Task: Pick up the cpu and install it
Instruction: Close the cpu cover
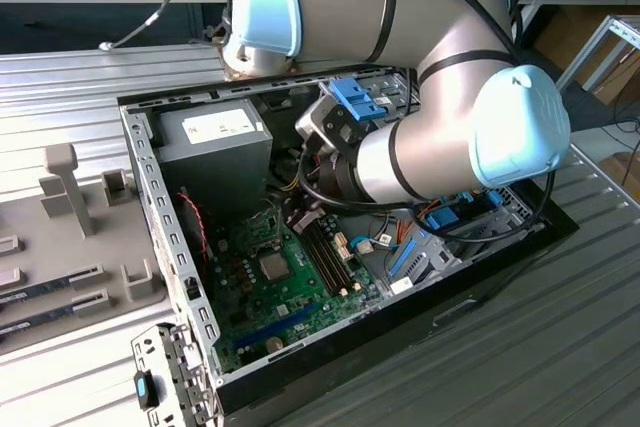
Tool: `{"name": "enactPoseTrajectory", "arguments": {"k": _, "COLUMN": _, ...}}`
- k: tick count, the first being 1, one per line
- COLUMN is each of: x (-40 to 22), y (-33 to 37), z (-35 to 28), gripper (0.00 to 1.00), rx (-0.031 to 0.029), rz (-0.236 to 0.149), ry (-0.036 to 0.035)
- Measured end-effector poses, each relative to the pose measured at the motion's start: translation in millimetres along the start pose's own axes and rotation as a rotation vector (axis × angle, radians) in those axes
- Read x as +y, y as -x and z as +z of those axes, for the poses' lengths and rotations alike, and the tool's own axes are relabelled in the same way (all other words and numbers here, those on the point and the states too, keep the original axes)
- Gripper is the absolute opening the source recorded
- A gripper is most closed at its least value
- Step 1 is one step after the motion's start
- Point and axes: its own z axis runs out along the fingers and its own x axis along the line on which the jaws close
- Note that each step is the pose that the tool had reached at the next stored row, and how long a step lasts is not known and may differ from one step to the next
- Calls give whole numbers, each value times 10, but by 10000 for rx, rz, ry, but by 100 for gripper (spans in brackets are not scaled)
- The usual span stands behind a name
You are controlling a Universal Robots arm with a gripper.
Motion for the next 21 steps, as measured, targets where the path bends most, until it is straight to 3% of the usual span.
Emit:
{"name": "enactPoseTrajectory", "arguments": {"k": 1, "x": -1, "y": 0, "z": -2, "gripper": 11, "rx": 39, "rz": 16, "ry": -55}}
{"name": "enactPoseTrajectory", "arguments": {"k": 2, "x": -1, "y": -1, "z": -4, "gripper": 11, "rx": 116, "rz": 51, "ry": -165}}
{"name": "enactPoseTrajectory", "arguments": {"k": 4, "x": -1, "y": -2, "z": -4, "gripper": 11, "rx": 222, "rz": 99, "ry": -316}}
{"name": "enactPoseTrajectory", "arguments": {"k": 5, "x": -2, "y": -2, "z": -4, "gripper": 11, "rx": 250, "rz": 111, "ry": -356}}
{"name": "enactPoseTrajectory", "arguments": {"k": 11, "x": -6, "y": 3, "z": -4, "gripper": 11, "rx": 252, "rz": 114, "ry": -363}}
{"name": "enactPoseTrajectory", "arguments": {"k": 14, "x": -91, "y": 114, "z": -29, "gripper": 11, "rx": 358, "rz": 179, "ry": -519}}
{"name": "enactPoseTrajectory", "arguments": {"k": 16, "x": -143, "y": 225, "z": -20, "gripper": 11, "rx": 427, "rz": 209, "ry": -629}}
{"name": "enactPoseTrajectory", "arguments": {"k": 21, "x": -65, "y": 302, "z": 21, "gripper": 11, "rx": 410, "rz": 258, "ry": -646}}
